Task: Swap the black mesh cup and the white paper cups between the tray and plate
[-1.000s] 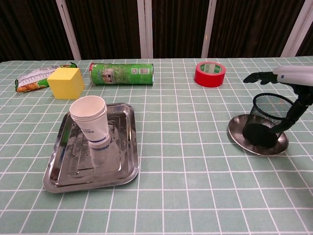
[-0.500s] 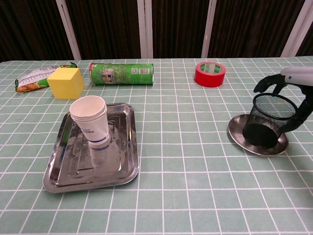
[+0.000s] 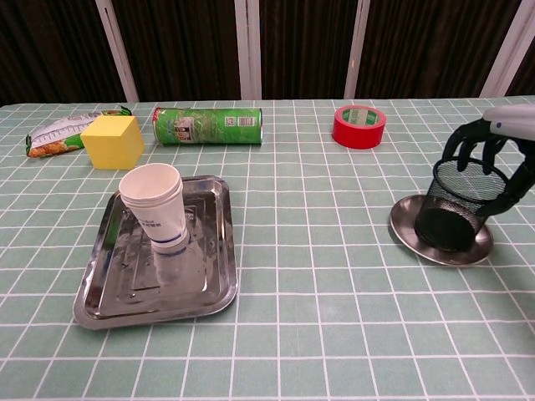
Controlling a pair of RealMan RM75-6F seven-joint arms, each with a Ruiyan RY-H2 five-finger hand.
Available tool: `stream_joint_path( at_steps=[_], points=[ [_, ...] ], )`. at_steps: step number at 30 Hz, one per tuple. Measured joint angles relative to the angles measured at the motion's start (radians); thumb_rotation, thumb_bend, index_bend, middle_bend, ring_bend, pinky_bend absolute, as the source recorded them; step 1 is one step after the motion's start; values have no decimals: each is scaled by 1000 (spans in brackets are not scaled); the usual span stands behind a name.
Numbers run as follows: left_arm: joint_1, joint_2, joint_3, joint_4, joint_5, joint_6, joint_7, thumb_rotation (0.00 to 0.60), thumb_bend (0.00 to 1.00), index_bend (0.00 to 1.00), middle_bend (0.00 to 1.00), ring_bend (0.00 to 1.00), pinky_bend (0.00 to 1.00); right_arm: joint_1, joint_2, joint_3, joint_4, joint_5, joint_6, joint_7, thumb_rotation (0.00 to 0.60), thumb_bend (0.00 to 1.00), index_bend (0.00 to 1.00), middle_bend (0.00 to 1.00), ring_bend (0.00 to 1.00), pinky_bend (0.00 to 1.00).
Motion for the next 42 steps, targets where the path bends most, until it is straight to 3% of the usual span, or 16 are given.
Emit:
stream_joint_path(
  at_steps=[8, 15, 21, 31, 34, 39, 42],
  points=[
    [0, 2, -4, 2, -9, 1, -6, 600, 79, 158, 0, 0, 0, 26, 24, 41, -62, -9, 28, -21, 600, 301, 410, 398, 474, 256],
    [-2, 2, -14, 10, -29, 0, -10, 600, 79, 158, 0, 0, 0, 136, 10, 113, -72, 141, -54, -47, 600, 300, 411, 398, 474, 250],
    [-9, 6, -23, 15, -57, -18, -15, 600, 81, 158, 0, 0, 0, 262, -96, 154, 30, 261, -99, -72, 600, 300, 410, 398, 474, 249],
    [-15, 15, -24, 20, -73, -35, -18, 600, 82, 158, 0, 0, 0, 324, -224, 148, 189, 269, -141, -41, 600, 279, 407, 382, 401, 138],
    [-16, 16, -26, 20, -77, -35, -20, 600, 82, 158, 0, 0, 0, 332, -233, 131, 204, 256, -154, -37, 600, 205, 355, 317, 326, 72],
    [-16, 14, -27, 21, -80, -33, -23, 600, 82, 158, 0, 0, 0, 346, -236, 111, 205, 262, -167, -50, 600, 50, 100, 78, 39, 0],
    [-19, 13, -27, 23, -82, -38, -21, 600, 82, 157, 0, 0, 0, 357, -237, 106, 201, 274, -160, -65, 600, 17, 11, 9, 0, 0]
  ],
)
